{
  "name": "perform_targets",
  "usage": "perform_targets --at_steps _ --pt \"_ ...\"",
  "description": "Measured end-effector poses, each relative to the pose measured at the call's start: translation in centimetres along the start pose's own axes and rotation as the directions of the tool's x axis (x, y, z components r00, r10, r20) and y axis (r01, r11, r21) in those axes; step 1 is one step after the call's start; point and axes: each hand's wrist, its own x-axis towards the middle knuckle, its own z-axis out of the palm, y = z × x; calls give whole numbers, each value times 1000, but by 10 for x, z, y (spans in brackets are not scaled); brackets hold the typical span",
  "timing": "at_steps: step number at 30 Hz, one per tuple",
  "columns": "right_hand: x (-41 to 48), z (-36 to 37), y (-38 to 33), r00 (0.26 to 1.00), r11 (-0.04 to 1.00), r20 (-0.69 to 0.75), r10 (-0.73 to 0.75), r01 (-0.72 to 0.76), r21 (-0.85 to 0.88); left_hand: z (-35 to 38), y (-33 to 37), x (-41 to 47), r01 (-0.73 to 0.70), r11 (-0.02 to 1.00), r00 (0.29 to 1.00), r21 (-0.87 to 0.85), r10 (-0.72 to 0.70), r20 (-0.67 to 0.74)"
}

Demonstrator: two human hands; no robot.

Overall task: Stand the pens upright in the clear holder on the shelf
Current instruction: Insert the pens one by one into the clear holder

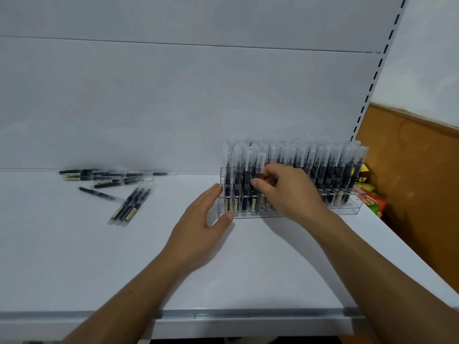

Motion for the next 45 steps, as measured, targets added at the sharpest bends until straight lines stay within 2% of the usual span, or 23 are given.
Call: perform_targets --at_steps 6,12,16,20,24,30,38,45 --pt "-22 -4 1 997 997 -46 65 -64 31 -2 4 0 46 994 998 -98 -51 -44" --pt "-39 24 -32 991 996 114 -75 68 62 -29 3 1 106 954 972 -282 -159 -171" --pt "-29 60 -63 929 981 324 -178 143 130 -85 -20 2 213 972 943 -104 -232 -239" --pt "-6 95 -99 852 968 462 -245 191 161 -144 -54 1 375 921 888 103 -325 -324" --pt "15 131 -125 873 962 405 -271 238 131 -167 -79 4 459 854 879 244 -396 -266" --pt "23 152 -124 878 947 355 -322 296 125 -160 -85 23 416 824 909 384 -375 -181" --pt "21 158 -125 870 930 330 -367 355 97 -154 -68 50 425 735 884 528 -463 -67" --pt "19 157 -122 871 928 323 -371 363 87 -152 -65 63 483 748 831 455 -555 29"
